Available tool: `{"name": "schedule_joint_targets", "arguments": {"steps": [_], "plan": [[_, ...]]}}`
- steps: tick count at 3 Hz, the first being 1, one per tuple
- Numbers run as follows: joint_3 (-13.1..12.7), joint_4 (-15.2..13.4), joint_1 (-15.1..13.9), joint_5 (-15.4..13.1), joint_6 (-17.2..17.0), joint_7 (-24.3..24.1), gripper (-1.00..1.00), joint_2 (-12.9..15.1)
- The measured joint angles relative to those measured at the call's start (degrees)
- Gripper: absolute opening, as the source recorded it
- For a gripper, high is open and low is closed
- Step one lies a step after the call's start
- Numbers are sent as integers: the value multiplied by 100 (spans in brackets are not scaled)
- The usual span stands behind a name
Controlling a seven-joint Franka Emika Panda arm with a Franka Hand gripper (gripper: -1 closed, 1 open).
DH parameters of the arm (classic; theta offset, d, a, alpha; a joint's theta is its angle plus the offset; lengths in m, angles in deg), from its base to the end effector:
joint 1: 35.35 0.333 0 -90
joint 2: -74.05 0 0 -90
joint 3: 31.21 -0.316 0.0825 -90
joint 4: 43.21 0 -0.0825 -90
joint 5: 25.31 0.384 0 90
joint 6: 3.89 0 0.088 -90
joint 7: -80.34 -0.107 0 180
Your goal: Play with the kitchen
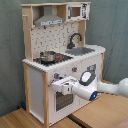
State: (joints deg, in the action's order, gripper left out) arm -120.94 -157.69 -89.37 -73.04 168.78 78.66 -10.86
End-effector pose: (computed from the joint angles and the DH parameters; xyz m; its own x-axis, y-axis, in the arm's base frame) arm 0.3441 0.5366 0.3018 -0.0454 0.7514 -0.6583 -0.1121 0.6510 0.7508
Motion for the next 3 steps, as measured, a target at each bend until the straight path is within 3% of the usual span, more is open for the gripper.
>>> {"name": "schedule_joint_targets", "arguments": {"steps": [1,3], "plan": [[-23,-147,311,72,-169,-397,100,162],[-21,-711,1065,102,-799,-400,100,586]]}}
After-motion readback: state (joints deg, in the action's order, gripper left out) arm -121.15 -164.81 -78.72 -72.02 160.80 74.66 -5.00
